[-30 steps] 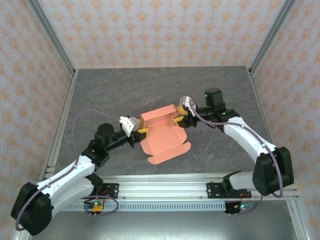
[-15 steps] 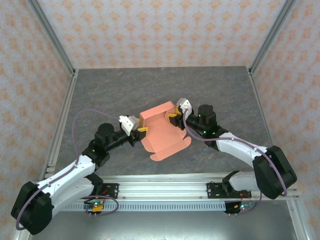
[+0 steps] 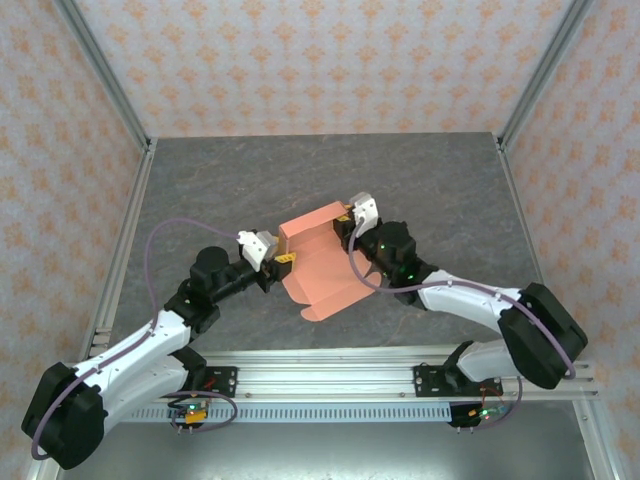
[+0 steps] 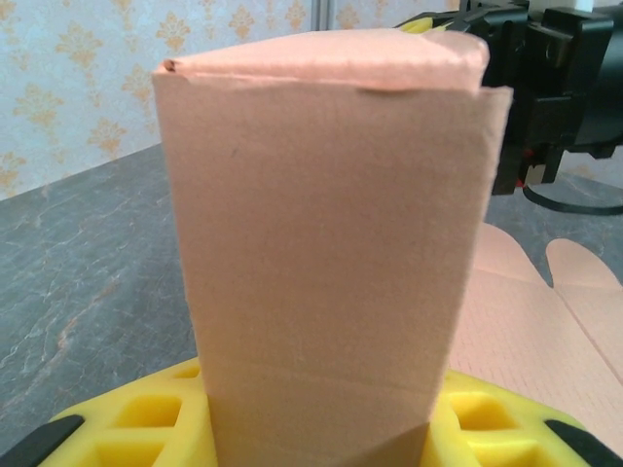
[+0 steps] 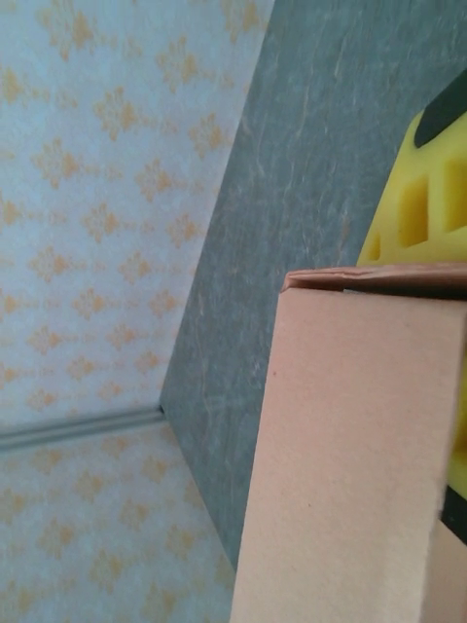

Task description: Fold the paper box

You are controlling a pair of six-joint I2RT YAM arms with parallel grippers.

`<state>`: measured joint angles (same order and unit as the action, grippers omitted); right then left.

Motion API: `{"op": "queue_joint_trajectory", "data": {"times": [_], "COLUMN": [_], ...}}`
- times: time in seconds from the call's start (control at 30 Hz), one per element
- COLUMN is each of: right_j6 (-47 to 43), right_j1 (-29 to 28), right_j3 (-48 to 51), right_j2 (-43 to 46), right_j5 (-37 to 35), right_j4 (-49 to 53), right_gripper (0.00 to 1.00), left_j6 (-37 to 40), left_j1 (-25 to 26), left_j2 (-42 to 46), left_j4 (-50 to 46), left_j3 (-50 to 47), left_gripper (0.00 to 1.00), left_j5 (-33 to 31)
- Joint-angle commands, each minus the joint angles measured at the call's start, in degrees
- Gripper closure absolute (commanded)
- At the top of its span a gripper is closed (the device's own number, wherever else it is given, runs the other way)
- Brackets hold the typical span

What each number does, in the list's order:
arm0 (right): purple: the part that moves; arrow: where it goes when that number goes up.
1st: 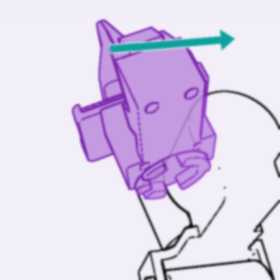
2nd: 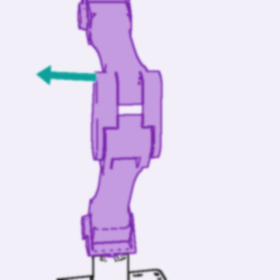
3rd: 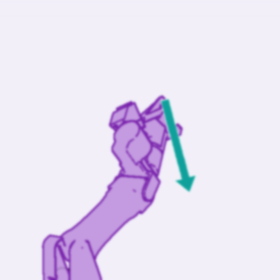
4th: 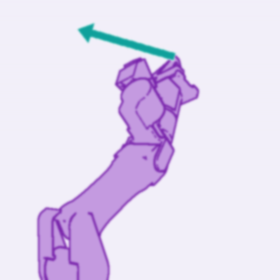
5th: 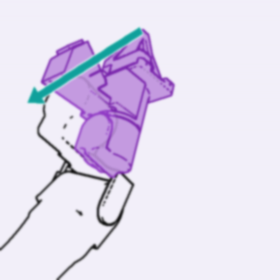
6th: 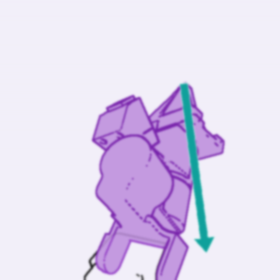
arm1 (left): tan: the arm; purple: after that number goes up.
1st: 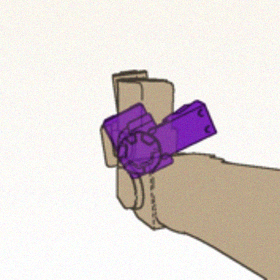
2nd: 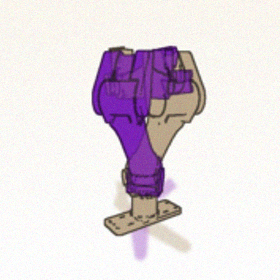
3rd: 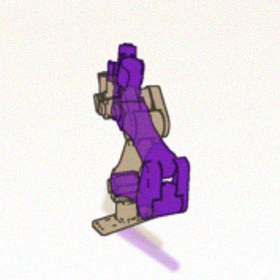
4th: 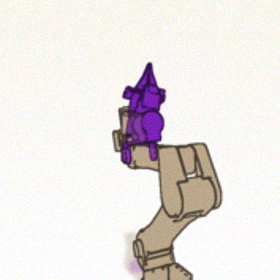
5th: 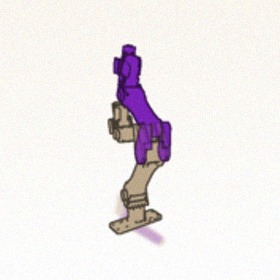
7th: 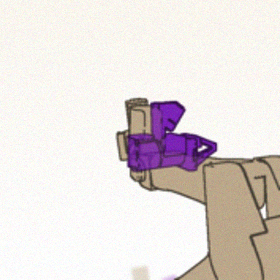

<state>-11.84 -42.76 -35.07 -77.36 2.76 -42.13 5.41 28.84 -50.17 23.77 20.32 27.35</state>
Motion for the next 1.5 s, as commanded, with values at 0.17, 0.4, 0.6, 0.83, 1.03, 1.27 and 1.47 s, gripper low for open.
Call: {"op": "queue_joint_trajectory", "data": {"times": [0.17,0.4,0.6,0.83,1.03,1.27,1.47], "right_j6": [3.47,3.19,-0.34,-1.0,-5.12,3.39,6.83], "right_j1": [-3.63,-3.73,-3.45,1.14,2.07,2.93,0.14], "right_j3": [-2.24,-5.11,-4.72,0.06,-0.54,-2.17,-5.78], "right_j2": [-7.6,-8.42,-6.79,-4.01,-2.88,-6.52,-12.9], "right_j5": [-30.74,-26.04,-6.3,13.65,22.0,8.59,-4.18], "right_j4": [-4.7,-1.09,-0.03,0.59,6.24,2.17,-3.86], "right_gripper": [0.81,0.66,0.56,0.47,0.47,0.61,0.69], "left_j6": [-1.63,-1.75,-2.63,-3.04,-2.85,-3.09,-3.18], "left_j1": [0.52,0.54,0.59,0.6,0.6,0.6,0.56], "left_j2": [0.51,-0.5,-1.95,-0.88,0.98,1.41,1.28], "left_j4": [2.82,3.2,2.61,0.51,0.77,1.65,1.63], "left_j3": [-0.19,-0.11,0.51,1.22,0.49,0.08,0.07], "left_gripper": [0.7,0.7,0.71,0.7,0.7,0.7,0.7], "left_j5": [-3.06,-3.5,-5.79,-8.66,-8.57,-8.35,-8.41]}}
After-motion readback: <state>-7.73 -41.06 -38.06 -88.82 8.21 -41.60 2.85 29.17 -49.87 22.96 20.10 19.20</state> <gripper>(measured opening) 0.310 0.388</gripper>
